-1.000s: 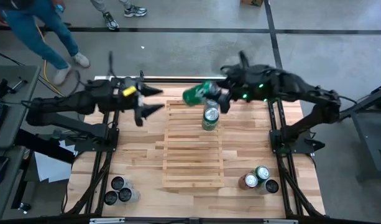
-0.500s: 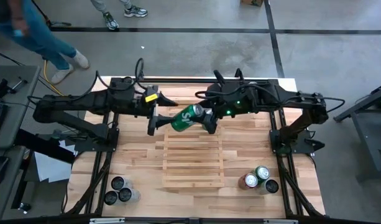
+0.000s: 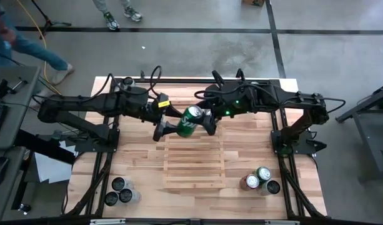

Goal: Place canned beverage on shelf
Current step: Put the top green soda can on the shelf aligned with the other green soda can

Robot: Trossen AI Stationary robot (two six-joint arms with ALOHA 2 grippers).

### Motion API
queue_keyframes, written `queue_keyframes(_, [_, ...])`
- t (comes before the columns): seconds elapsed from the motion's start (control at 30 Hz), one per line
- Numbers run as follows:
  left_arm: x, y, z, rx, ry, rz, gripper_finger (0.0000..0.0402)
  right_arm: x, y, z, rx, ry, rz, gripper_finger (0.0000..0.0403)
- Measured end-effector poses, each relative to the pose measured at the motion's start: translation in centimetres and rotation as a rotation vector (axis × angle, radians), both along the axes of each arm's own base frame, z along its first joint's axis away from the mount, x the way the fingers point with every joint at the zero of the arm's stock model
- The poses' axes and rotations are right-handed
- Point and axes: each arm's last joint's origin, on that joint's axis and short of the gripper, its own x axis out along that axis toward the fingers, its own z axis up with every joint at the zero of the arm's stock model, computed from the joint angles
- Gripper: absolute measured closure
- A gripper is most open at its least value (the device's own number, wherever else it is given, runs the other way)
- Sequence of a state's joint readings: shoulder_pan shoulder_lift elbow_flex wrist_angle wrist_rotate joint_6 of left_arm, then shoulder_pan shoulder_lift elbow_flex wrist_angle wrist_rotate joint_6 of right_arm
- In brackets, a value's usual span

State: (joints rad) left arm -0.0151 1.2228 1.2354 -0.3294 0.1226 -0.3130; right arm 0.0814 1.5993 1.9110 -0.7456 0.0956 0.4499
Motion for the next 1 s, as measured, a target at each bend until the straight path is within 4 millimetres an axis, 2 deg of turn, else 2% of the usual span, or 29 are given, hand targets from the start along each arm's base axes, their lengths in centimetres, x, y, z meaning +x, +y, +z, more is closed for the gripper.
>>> queue_keyframes(0.37, [-0.1,-0.1,-0.2,0.010,0.017,-0.047,0.0108,0.0,0.0,0.0,-0.006,0.002,0.003,0.0126])
queue_keyframes(0.57, [-1.5,0.7,-0.9,0.033,0.146,-0.011,0.0108,0.7,0.0,-0.6,-0.032,0.024,-0.010,0.0126])
queue_keyframes(0.73, [-3.5,1.2,-0.8,0.018,0.217,0.027,0.0108,1.9,0.1,-2.3,-0.090,0.100,0.007,0.0126])
queue_keyframes(1.0, [-5.5,1.4,0.1,0.044,0.155,0.142,0.0108,3.6,0.0,-5.2,-0.233,0.258,0.007,0.0127])
